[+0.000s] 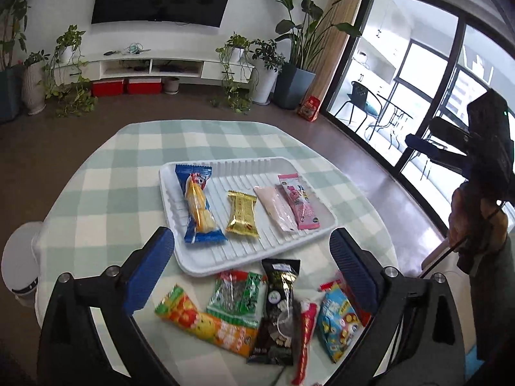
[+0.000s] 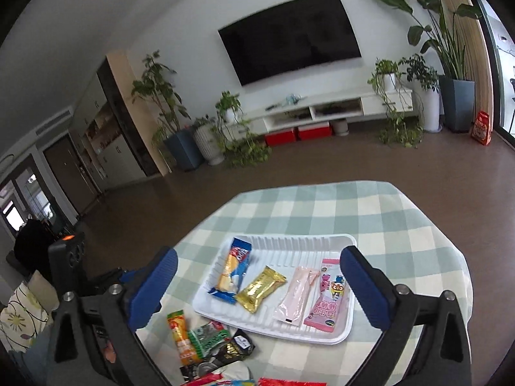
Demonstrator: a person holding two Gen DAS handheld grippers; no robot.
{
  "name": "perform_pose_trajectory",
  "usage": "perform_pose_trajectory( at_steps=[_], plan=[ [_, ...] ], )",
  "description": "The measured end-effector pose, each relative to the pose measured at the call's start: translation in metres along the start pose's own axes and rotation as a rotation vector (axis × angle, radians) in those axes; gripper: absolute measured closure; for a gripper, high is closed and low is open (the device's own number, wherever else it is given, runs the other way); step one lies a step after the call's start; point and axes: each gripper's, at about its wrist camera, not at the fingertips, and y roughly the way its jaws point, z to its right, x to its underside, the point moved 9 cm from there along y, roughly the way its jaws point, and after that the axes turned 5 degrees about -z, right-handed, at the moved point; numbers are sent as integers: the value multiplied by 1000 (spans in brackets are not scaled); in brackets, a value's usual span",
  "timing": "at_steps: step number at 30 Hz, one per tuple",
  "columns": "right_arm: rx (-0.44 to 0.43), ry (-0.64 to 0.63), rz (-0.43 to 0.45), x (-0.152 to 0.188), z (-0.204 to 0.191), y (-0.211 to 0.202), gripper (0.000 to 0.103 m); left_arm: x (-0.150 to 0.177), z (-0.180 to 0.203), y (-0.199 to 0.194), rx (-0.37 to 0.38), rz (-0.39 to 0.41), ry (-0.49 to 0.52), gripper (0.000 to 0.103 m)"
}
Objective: Organize snacks
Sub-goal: 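Open both grippers to release the packets and withdraw from the tray, then grasp the red-and-white patterned candy packet with the left gripper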
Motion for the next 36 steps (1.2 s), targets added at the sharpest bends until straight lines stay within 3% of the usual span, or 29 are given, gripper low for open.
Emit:
perform_pose_trajectory(
  at_steps=[3,7,11,17,22,26,30,36],
  plan=[
    [-16,-20,39,28,-18,-35,0,33,7,-23,-14,8,7,5],
    [40,-65,58,86,-35,-63,0,85,31,-35,-25,-26,110,5],
    [62,-85,-6,152,-46,-68,0,141,59,-29,-7,-127,265,5],
    [36,60,-110,225,-33,-62,0,206,97,-30,82,-226,499,5],
    [16,128,-132,240,-25,-61,0,228,115,-20,145,-300,624,5],
    [13,117,-127,241,-30,-61,0,233,93,3,114,-391,630,5],
    [10,112,-136,243,-32,-58,0,240,77,17,131,-473,616,9],
    [6,118,-148,245,-32,-52,0,257,83,24,182,-543,647,17]
  ],
)
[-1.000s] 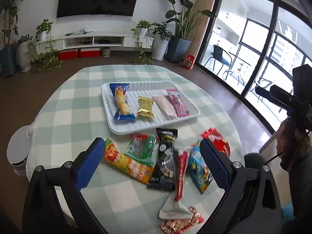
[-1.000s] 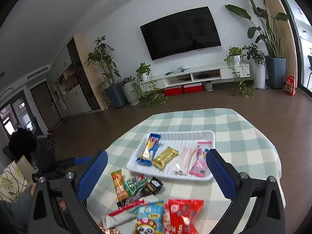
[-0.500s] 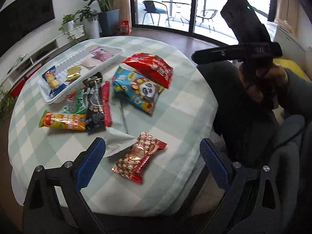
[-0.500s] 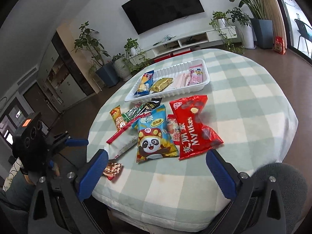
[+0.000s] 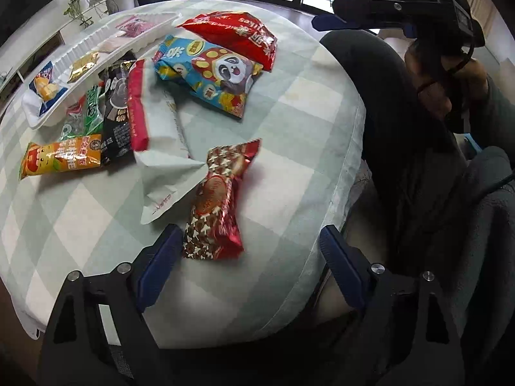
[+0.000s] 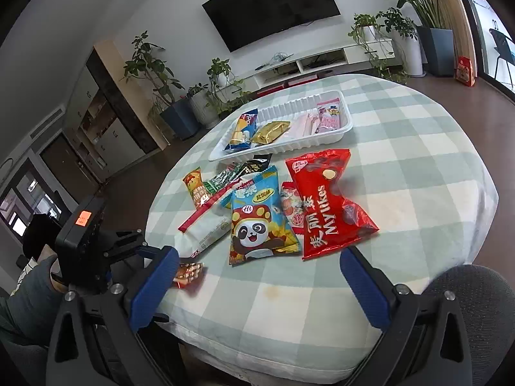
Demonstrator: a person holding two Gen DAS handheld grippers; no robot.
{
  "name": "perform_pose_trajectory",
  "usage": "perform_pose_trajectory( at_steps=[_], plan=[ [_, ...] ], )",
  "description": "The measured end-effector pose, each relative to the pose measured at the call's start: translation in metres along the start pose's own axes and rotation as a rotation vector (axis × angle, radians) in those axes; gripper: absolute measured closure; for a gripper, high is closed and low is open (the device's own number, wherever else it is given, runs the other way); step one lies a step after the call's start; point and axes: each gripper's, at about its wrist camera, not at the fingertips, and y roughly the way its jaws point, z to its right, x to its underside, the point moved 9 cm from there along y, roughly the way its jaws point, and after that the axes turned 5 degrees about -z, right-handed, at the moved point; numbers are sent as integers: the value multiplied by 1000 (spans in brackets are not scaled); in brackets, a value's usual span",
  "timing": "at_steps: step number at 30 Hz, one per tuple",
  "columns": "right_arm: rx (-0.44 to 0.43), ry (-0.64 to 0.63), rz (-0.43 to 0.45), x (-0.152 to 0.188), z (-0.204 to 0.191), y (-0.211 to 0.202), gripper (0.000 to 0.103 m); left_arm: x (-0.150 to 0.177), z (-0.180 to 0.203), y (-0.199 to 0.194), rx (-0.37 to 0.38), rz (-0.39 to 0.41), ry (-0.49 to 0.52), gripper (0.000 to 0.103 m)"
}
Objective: Organize snacks
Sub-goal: 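Grasp the red-and-white patterned candy packet with the left gripper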
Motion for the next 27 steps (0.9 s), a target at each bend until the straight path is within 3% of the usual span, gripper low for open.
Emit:
perform_pose_trajectory(
  at_steps=[2,5,13,15,17,20,24,27],
  plan=[
    [3,-3,-6,1,0,2,0,-1,9,-3,47,15,11,17],
    [9,-4,-3,1,1,1,0,-5,2,-4,17,36,-27,17],
    [10,-6,-7,2,-1,3,1,-28,-25,3,0,86,-301,18],
    [14,-12,-4,2,-1,2,2,-33,-29,3,-19,88,-337,26],
    [23,-15,-7,2,0,2,3,-34,-34,1,-45,78,-366,43],
    [29,-7,-5,3,2,1,4,-35,-34,3,-89,45,-355,59],
    [34,3,6,2,6,-1,4,-30,-24,6,-147,5,-320,59],
    [33,13,3,2,7,0,4,-31,-26,7,-148,4,-346,59]
  ],
)
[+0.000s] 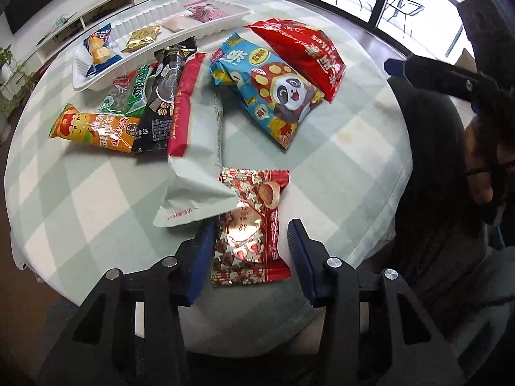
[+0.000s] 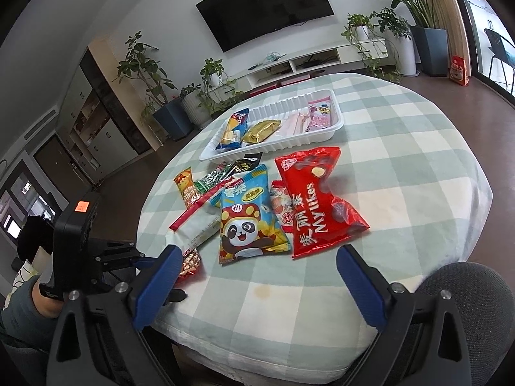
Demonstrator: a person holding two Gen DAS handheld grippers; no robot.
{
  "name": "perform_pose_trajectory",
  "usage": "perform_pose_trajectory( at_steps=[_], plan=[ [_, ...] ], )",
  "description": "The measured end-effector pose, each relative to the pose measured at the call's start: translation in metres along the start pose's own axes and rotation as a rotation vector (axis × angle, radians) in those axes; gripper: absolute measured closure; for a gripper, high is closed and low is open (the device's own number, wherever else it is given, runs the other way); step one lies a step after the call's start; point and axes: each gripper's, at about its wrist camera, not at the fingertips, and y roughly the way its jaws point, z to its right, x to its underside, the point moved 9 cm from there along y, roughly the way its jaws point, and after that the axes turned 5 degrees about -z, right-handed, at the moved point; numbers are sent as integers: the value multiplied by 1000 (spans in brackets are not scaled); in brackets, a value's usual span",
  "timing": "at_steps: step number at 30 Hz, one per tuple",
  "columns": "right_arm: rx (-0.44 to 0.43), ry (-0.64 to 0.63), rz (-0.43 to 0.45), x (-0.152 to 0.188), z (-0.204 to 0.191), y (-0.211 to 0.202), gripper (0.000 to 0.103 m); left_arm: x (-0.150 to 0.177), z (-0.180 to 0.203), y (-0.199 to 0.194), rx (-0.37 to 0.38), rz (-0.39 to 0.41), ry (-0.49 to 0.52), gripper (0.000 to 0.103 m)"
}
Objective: Organize snacks
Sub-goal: 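Grasp the red-and-white patterned candy packet with the left gripper, then hold the candy packet with the left gripper while the right grasps the red Mylikes bag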
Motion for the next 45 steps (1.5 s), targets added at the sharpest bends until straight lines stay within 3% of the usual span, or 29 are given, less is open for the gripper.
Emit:
perform_pose_trajectory(
  at_steps=[2,4,10,20,26,30,41,45],
  plan=[
    [-2,1,-3,1,0,1,5,-1,1,1,-5,-2,-4,60],
    [0,-2,-4,1,0,1,6,-1,1,0,-25,0,12,70],
    [13,8,9,1,4,-4,6,5,-1,-4,-13,17,-3,75],
    [53,-10,0,-2,8,-2,8,15,-6,-13,30,68,-84,76],
    [110,-54,-12,-11,13,3,8,20,-4,-24,107,115,-131,76],
    [184,-76,-49,-21,25,15,12,25,-3,-29,160,149,-176,76],
    [253,-99,-192,-37,48,64,20,31,-11,-34,196,199,-230,76],
    [265,-128,-223,-34,49,74,30,31,-12,-34,201,208,-237,76]
  ],
)
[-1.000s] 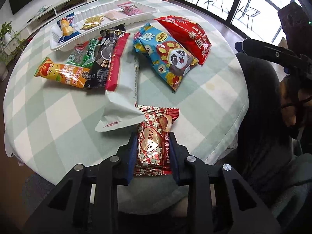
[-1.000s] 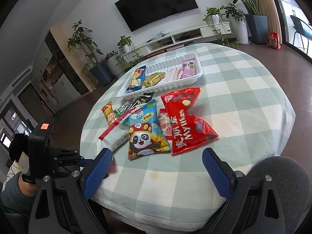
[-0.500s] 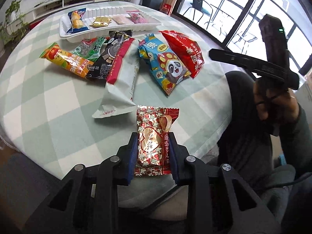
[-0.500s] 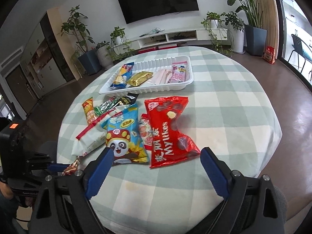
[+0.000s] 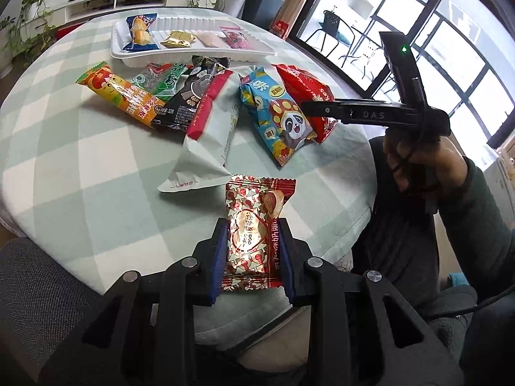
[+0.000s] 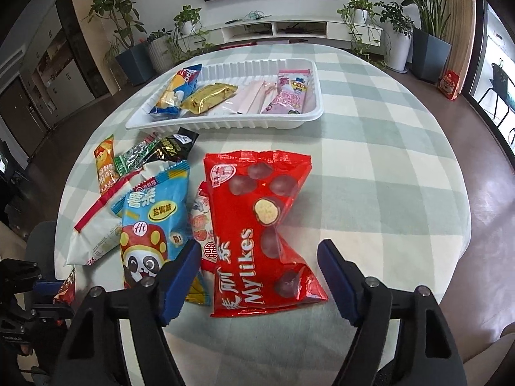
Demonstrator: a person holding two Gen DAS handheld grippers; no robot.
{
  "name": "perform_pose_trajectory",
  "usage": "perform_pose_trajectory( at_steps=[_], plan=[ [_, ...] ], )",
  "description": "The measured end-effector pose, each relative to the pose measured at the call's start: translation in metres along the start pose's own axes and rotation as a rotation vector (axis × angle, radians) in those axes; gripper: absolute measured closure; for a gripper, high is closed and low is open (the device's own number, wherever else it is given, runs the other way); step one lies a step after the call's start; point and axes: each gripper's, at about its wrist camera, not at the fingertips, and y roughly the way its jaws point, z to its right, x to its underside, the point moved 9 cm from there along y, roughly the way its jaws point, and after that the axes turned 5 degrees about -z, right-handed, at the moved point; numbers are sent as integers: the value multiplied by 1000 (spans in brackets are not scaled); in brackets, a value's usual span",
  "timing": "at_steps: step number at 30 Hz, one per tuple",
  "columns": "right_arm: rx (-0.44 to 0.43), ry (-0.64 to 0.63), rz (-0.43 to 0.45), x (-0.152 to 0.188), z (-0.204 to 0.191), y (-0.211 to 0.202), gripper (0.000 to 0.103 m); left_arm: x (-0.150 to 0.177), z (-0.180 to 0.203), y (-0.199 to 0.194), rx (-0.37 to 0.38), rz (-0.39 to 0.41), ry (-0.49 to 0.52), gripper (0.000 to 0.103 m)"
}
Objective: Organize snacks
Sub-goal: 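Hold the candy packet with the left gripper while the right grasps the red Mylikes bag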
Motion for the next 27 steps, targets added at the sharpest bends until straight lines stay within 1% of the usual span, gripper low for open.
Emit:
perform_pose_trajectory(
  at_steps=[1,2,3,5,7,9,12,15,18,23,25,27],
  plan=[
    [0,-6,-7,1,-1,2,35,0,-1,0,2,1,-1,76],
    [2,-13,-11,1,-1,3,37,0,-1,0,4,2,-2,76],
    [4,-20,-13,2,-2,3,42,0,-1,-1,5,4,-2,76],
    [1,-26,-15,2,-3,3,45,-1,0,-2,10,6,-3,76],
    [0,-30,-13,2,-4,2,53,-1,0,-3,17,10,-7,76],
    [-7,-28,-10,4,-4,0,55,-1,1,-6,30,16,-14,76],
    [-15,-16,7,5,-4,-6,63,-3,1,-9,50,25,-28,76],
    [-46,36,34,5,1,-17,64,-7,3,-14,73,38,-39,76],
    [-99,100,73,4,9,-34,64,-13,2,-22,93,57,-53,76],
    [-163,181,117,-2,26,-56,64,-30,-8,-42,110,104,-75,76],
    [-163,209,128,-6,37,-60,64,-40,-15,-51,104,127,-78,76],
    [-143,235,143,-12,53,-65,64,-54,-24,-61,91,150,-79,76]
  ],
)
